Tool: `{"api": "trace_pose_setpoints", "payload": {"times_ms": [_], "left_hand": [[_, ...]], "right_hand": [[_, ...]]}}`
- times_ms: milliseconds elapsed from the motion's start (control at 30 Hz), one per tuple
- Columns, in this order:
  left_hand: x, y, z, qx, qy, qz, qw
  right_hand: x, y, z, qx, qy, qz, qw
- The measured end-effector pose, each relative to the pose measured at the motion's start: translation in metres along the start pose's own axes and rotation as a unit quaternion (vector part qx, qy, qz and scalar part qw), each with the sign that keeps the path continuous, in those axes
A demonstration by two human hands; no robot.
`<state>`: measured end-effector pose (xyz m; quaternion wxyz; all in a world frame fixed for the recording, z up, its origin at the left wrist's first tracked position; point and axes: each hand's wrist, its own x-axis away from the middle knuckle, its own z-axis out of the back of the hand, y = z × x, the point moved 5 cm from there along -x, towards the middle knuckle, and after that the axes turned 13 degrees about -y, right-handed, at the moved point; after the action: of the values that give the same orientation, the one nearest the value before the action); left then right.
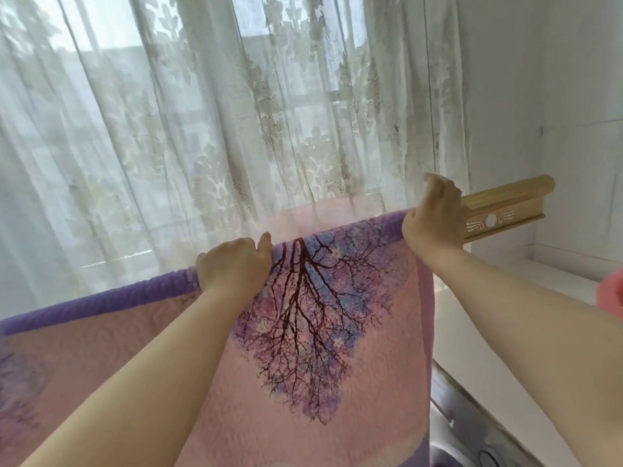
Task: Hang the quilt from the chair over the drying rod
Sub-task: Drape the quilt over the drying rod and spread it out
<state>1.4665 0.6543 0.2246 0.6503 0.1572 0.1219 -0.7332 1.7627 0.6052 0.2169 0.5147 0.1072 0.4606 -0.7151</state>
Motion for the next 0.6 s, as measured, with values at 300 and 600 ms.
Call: {"api": "trace_pose_setpoints", "payload": {"times_ms": [300, 600], "left_hand": [[-0.026, 0.098, -0.008, 0.111, -0.090, -0.126, 0.982], [-0.023, 0.085, -0.001, 0.186, 0.039, -0.096, 0.977]], "right_hand": [[-0.036, 0.051, 0.013, 0.013, -0.131, -0.127, 0.983], [-0.024, 0.060, -0.009, 0.080, -0.186, -0.015, 0.979]]}}
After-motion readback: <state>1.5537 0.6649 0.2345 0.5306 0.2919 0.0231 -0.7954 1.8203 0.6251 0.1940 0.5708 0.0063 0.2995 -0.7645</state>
